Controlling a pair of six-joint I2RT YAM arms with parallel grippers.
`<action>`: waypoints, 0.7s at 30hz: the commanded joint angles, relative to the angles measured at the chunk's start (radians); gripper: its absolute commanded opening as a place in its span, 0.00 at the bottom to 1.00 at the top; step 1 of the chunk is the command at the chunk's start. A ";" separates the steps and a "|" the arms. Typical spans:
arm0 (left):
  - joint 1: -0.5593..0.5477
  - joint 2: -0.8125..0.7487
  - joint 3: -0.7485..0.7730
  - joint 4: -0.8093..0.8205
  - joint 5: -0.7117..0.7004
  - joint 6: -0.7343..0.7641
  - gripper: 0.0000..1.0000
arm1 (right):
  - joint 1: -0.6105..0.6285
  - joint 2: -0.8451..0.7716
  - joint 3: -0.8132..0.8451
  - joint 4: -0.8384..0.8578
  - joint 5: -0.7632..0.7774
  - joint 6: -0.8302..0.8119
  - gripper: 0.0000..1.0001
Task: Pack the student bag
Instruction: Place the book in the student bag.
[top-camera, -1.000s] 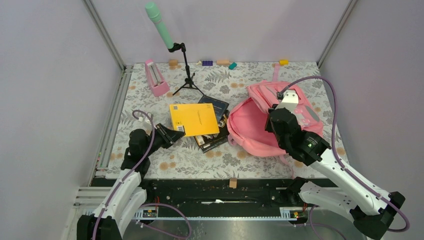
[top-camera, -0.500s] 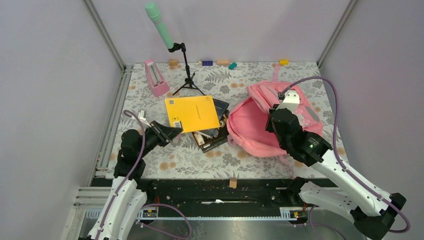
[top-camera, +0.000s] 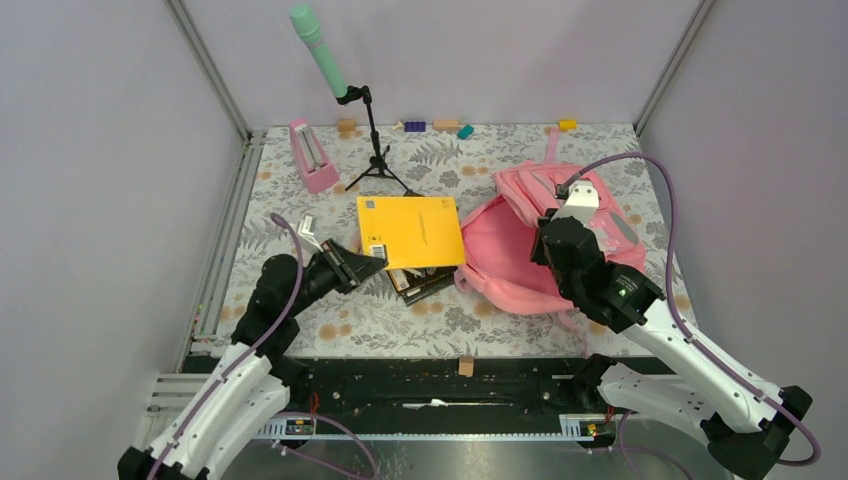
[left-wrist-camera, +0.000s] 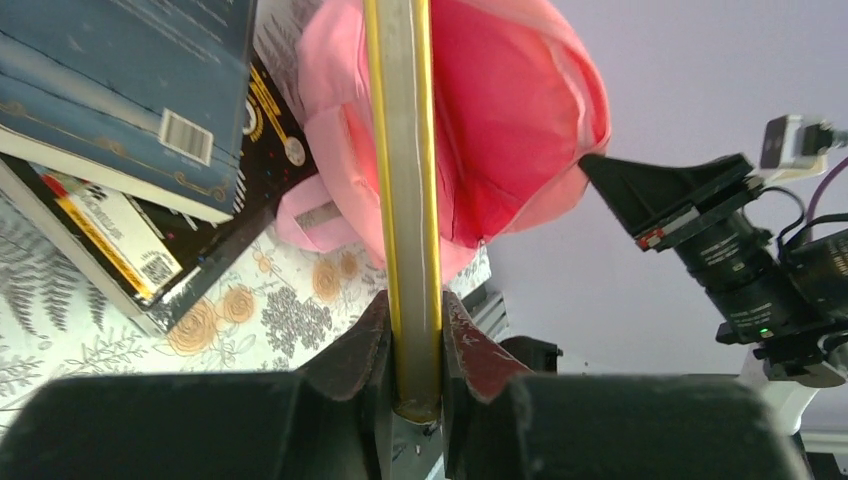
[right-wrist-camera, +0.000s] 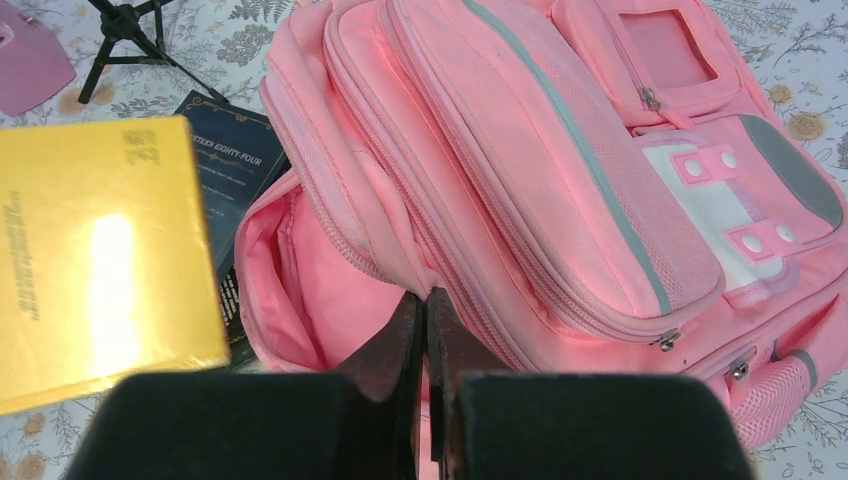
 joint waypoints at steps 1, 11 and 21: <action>-0.136 0.057 0.097 0.212 -0.140 -0.023 0.00 | 0.007 -0.023 0.021 0.116 -0.006 0.029 0.00; -0.338 0.241 0.172 0.348 -0.260 -0.025 0.00 | 0.007 -0.032 0.021 0.116 -0.007 0.028 0.00; -0.453 0.434 0.209 0.491 -0.374 -0.090 0.00 | 0.008 -0.027 0.024 0.116 -0.015 0.030 0.00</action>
